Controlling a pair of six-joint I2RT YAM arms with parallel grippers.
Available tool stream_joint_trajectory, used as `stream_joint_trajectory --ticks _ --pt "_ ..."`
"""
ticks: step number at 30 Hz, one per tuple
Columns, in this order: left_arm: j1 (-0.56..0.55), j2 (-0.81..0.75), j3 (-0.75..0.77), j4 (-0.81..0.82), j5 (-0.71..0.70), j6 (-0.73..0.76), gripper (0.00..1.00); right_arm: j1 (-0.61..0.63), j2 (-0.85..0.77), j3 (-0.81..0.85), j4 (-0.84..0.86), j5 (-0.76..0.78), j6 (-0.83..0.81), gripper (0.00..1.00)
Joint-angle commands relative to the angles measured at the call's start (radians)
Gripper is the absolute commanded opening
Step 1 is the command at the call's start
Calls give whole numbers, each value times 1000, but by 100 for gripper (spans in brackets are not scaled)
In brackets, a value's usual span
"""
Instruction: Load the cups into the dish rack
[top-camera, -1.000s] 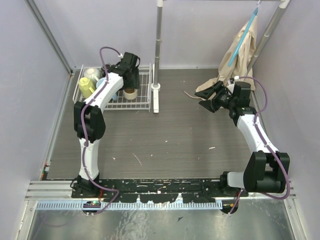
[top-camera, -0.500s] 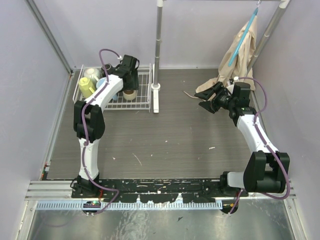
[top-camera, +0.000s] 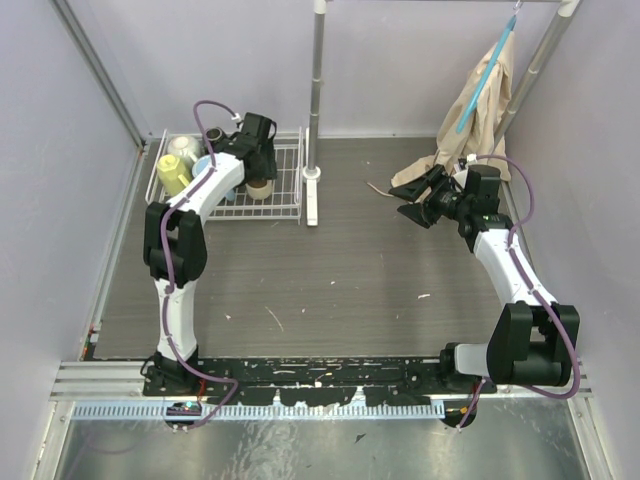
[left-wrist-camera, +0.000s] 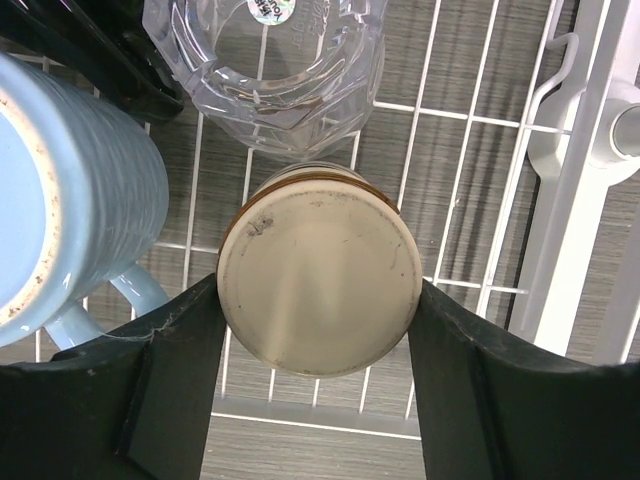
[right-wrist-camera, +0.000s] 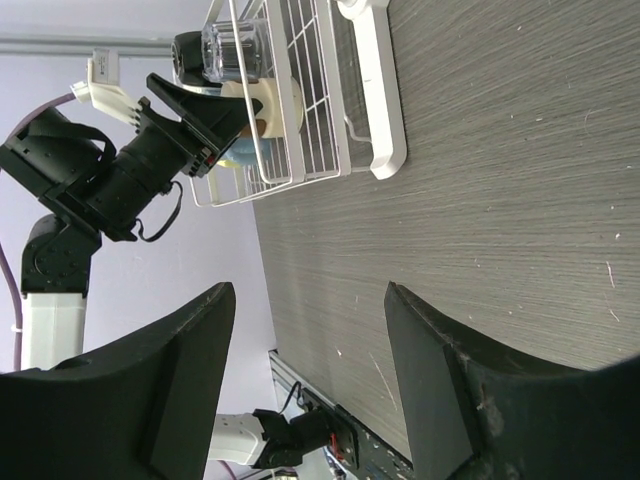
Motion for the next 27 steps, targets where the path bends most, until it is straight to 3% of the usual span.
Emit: stream_joint_trajectory --ticks 1,7,10,22,27 --pt "4 -11 -34 -30 27 -22 77 -5 -1 -2 24 -3 -21 67" --pt "4 -32 -36 -25 46 -32 92 -5 -2 -3 23 -4 -23 67" --pt "4 -51 -35 -23 50 -33 94 -5 -2 -4 23 -5 -21 67" --pt "5 -167 -18 -21 48 -24 99 -4 -2 2 3 4 -56 67" --pt "9 -275 -92 -32 43 -41 99 -5 0 12 -28 15 -104 67"
